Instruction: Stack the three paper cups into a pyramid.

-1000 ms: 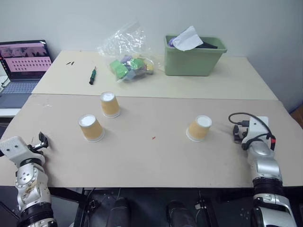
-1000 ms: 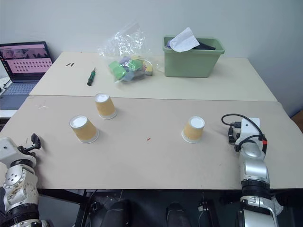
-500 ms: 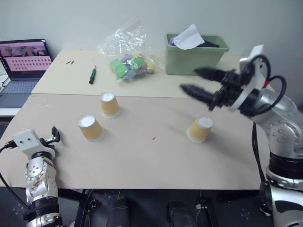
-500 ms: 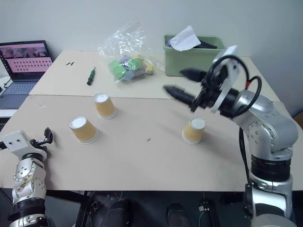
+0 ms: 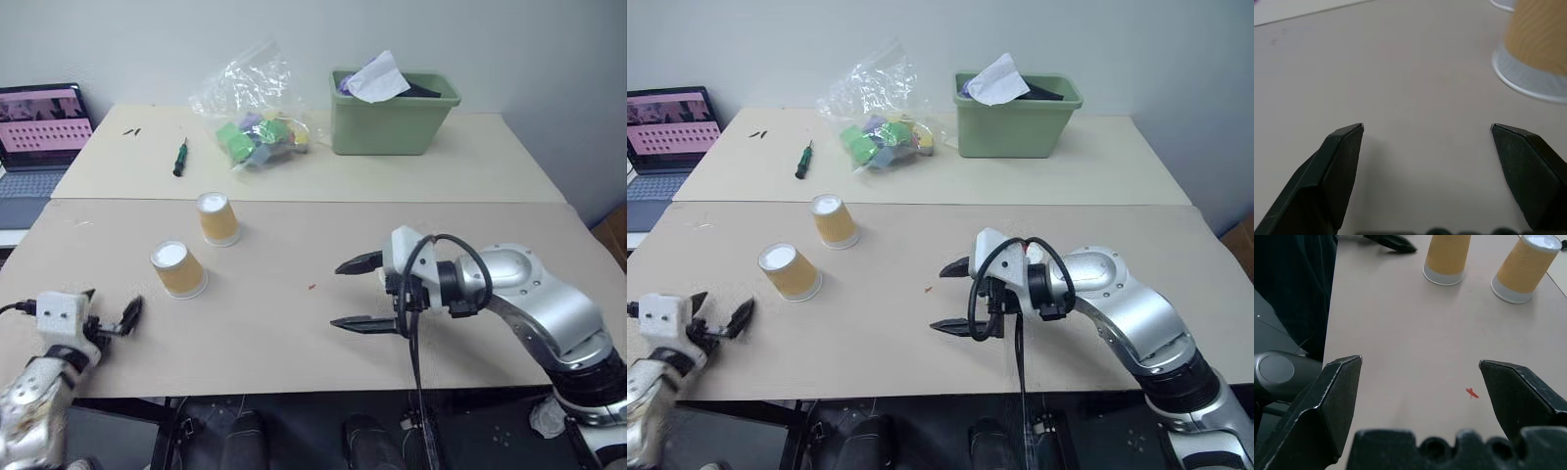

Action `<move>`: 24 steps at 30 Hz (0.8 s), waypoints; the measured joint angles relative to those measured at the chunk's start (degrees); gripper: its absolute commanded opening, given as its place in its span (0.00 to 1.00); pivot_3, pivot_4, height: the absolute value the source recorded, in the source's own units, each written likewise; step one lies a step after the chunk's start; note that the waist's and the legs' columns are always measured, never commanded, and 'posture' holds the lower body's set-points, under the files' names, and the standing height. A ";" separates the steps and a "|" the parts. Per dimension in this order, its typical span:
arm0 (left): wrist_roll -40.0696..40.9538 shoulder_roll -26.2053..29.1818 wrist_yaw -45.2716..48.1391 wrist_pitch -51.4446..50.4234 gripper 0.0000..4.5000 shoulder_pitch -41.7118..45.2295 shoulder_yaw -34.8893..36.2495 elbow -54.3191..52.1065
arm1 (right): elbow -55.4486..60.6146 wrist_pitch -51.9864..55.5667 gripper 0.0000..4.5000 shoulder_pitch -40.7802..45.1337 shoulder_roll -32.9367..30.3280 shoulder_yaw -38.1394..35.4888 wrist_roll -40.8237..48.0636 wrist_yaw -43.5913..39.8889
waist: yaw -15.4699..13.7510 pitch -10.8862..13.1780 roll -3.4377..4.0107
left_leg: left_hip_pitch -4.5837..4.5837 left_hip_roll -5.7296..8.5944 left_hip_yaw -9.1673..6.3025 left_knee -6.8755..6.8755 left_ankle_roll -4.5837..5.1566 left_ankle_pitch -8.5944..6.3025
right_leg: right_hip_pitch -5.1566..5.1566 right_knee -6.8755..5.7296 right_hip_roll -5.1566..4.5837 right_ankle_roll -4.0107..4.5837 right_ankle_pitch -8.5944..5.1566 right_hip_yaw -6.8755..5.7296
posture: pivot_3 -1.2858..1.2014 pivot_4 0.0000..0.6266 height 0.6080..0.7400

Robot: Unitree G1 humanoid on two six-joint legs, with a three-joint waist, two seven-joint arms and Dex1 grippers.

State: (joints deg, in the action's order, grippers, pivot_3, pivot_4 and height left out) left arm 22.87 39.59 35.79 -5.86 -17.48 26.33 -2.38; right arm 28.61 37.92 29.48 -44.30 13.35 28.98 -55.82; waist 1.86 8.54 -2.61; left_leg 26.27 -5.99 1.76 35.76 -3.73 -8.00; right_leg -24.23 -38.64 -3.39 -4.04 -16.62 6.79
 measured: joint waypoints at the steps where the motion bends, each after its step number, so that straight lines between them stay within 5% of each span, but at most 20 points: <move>1: 0.38 0.84 2.00 -0.89 0.99 -1.73 -0.04 -2.16 | -0.25 -0.05 1.00 -0.37 0.29 0.00 -0.65 0.27 | -0.23 0.01 0.02 | 0.00 0.00 -0.01 0.01 0.00 0.00 | 0.00 0.00 -0.01 0.17 -0.10 -0.05 | 0.52 0.24 0.64; 7: 4.36 4.26 7.79 -6.90 0.99 0.25 -0.77 -10.99 | -1.21 -0.25 1.00 -1.31 2.13 -0.02 -2.56 1.34 | -1.44 0.05 0.04 | -0.10 -0.02 -0.02 0.14 -0.17 -0.10 | -0.05 0.00 -0.04 0.42 -0.23 -0.14 | 0.52 0.24 0.64; 12: 5.24 5.16 7.35 -11.50 0.99 13.29 -4.32 -11.33 | -1.22 -0.34 1.00 -2.59 2.98 -0.34 -3.13 1.73 | -1.42 0.04 0.02 | 0.00 -0.02 -0.01 0.13 0.02 0.01 | 0.11 0.00 -0.01 0.16 -0.10 -0.13 | 0.52 0.24 0.64; 24: 4.72 3.82 7.07 -14.05 0.99 20.69 -7.61 -8.15 | -1.13 -0.32 1.00 -3.27 3.00 -1.53 -3.15 2.88 | -1.09 0.06 0.03 | 0.03 -0.06 -0.03 0.11 0.04 0.00 | 0.07 -0.10 0.10 -0.06 -0.08 -0.08 | 0.52 0.24 0.64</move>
State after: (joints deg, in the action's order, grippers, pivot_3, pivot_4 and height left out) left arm 27.59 43.41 42.86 -19.91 3.21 18.72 -10.53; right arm 27.48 37.60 26.21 -41.29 11.82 25.83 -52.93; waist 0.78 8.60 -2.58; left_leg 26.30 -6.05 1.73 35.87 -3.70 -8.00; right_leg -24.16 -38.74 -3.29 -4.10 -16.70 6.71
